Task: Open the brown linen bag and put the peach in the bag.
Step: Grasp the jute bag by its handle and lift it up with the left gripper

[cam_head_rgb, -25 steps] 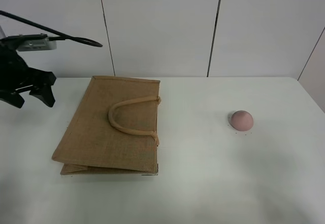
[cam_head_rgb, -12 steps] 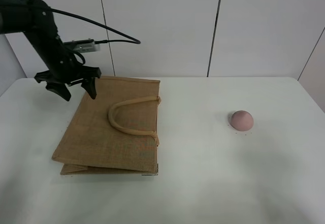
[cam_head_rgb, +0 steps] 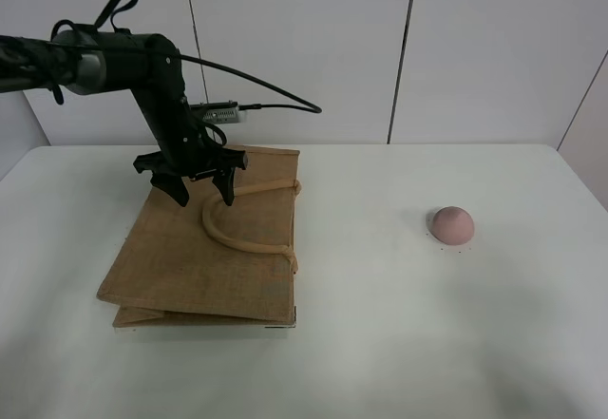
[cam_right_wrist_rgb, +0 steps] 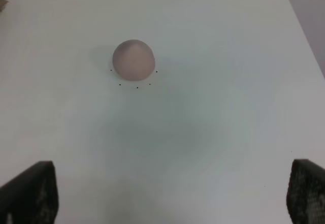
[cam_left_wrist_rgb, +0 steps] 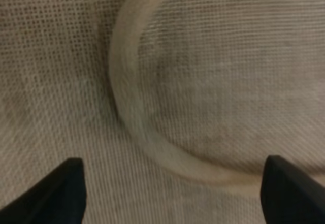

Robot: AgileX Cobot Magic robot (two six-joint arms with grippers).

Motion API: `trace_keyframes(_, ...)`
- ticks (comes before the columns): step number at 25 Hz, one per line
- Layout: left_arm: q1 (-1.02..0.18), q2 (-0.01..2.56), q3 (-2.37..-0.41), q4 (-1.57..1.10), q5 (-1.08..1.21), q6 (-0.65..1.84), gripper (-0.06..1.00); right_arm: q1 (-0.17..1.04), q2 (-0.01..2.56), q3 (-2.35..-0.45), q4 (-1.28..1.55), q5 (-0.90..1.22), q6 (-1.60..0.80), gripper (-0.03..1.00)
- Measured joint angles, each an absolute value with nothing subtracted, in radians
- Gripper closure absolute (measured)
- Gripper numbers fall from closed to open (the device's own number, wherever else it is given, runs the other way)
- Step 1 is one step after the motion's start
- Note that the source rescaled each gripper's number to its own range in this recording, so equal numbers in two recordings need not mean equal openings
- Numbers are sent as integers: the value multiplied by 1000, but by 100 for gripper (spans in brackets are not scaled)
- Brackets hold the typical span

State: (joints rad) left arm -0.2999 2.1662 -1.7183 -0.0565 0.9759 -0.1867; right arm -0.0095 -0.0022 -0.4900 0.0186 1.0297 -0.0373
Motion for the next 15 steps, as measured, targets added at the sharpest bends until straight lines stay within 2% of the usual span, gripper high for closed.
trace_keyframes(15, -300, 2298, -1720, -58, 850, -187, -6, -9, -2, -490, 19, 1030, -37, -3)
